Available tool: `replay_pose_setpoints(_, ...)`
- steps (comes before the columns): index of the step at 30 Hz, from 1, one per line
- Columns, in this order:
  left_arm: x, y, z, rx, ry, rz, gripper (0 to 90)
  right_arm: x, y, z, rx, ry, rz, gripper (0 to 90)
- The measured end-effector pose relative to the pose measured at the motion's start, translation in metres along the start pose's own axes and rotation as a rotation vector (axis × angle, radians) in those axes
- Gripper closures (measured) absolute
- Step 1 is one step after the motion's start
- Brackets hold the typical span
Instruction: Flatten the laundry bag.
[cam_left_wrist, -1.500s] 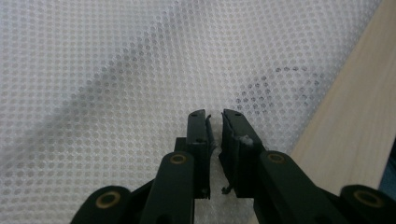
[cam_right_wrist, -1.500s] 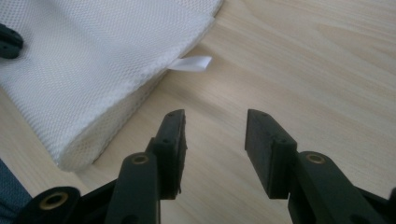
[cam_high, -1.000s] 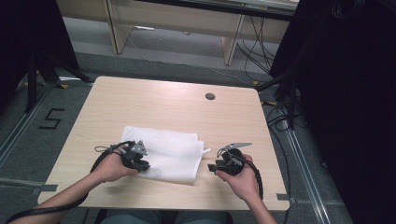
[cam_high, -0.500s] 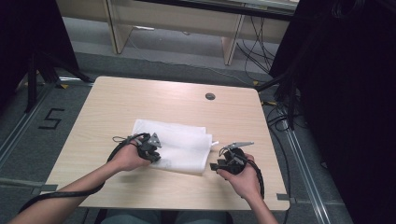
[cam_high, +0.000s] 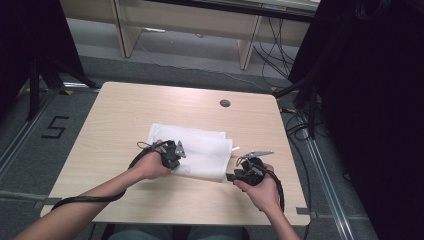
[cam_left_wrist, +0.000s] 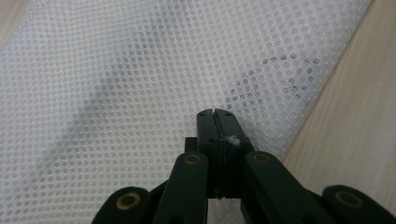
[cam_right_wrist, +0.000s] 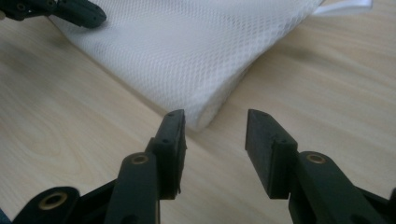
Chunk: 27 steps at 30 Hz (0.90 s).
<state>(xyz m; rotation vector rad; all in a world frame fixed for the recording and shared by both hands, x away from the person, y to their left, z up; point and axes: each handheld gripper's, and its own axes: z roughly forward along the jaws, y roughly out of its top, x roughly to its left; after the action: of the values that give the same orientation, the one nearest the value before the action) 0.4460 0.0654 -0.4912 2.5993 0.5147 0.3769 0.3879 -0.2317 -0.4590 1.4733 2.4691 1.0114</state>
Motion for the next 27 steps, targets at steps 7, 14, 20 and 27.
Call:
replay_pose_setpoints(7,0.003,-0.007,-0.016,-0.101,-0.040,-0.081,74.2,0.002,0.041,0.004,-0.006,-0.034,-0.124,64.6)
replay_pose_setpoints(14,-0.010,-0.023,-0.023,-0.191,-0.060,-0.124,72.7,0.006,0.105,0.039,0.070,-0.124,-0.216,64.8)
replay_pose_setpoints(20,-0.011,-0.025,-0.015,-0.184,-0.062,-0.134,71.1,-0.005,0.133,0.074,0.112,-0.186,-0.222,60.7)
replay_pose_setpoints(27,-0.012,-0.016,-0.009,-0.172,-0.063,-0.125,70.2,-0.022,0.142,0.105,0.152,-0.210,-0.222,54.9)
